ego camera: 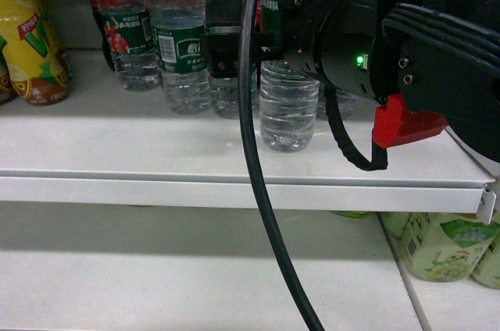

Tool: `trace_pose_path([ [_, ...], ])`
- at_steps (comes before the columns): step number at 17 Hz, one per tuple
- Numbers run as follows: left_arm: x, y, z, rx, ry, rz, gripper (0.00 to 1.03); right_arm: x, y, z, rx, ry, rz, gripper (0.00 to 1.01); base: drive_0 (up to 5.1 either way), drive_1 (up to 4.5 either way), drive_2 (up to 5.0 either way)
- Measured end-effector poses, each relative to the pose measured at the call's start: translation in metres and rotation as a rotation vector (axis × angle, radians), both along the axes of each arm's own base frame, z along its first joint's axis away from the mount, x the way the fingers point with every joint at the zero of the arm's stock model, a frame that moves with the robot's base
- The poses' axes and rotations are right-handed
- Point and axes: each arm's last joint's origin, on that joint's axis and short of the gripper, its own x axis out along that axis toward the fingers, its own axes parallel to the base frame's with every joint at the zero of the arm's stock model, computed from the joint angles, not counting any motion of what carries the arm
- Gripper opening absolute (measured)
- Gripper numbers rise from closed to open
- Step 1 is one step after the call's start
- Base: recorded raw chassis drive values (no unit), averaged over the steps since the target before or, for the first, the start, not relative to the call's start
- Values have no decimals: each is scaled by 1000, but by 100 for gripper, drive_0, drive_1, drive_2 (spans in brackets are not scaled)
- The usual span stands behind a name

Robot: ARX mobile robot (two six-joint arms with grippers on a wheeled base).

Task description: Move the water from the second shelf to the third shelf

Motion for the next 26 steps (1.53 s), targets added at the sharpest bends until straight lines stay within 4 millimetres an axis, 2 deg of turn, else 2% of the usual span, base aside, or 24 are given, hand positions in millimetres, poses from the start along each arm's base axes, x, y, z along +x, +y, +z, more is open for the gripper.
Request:
trace_pose_path([
  [5,0,0,0,0,0,0,98,1,-1,0,-1,-5,-37,53,0,0,0],
  [7,0,0,0,0,0,0,98,0,1,1,2,-11,-37,45,0,0,0],
  [11,0,0,0,0,0,0,98,-16,-6,0,4,-9,-17,43,0,0,0],
  [15,0,0,0,0,0,0,98,-56,-28,5,-6,27,4,43,0,0,0],
  [19,0,0,0,0,0,0,98,-104,-79,9,-5,57,-50,42,0,0,0],
  [23,0,0,0,0,0,0,98,-145,-128,32,34,8,-116,42,0,0,0],
  [26,0,0,0,0,0,0,98,-170,-152,49,68,-34,-171,42,0,0,0],
])
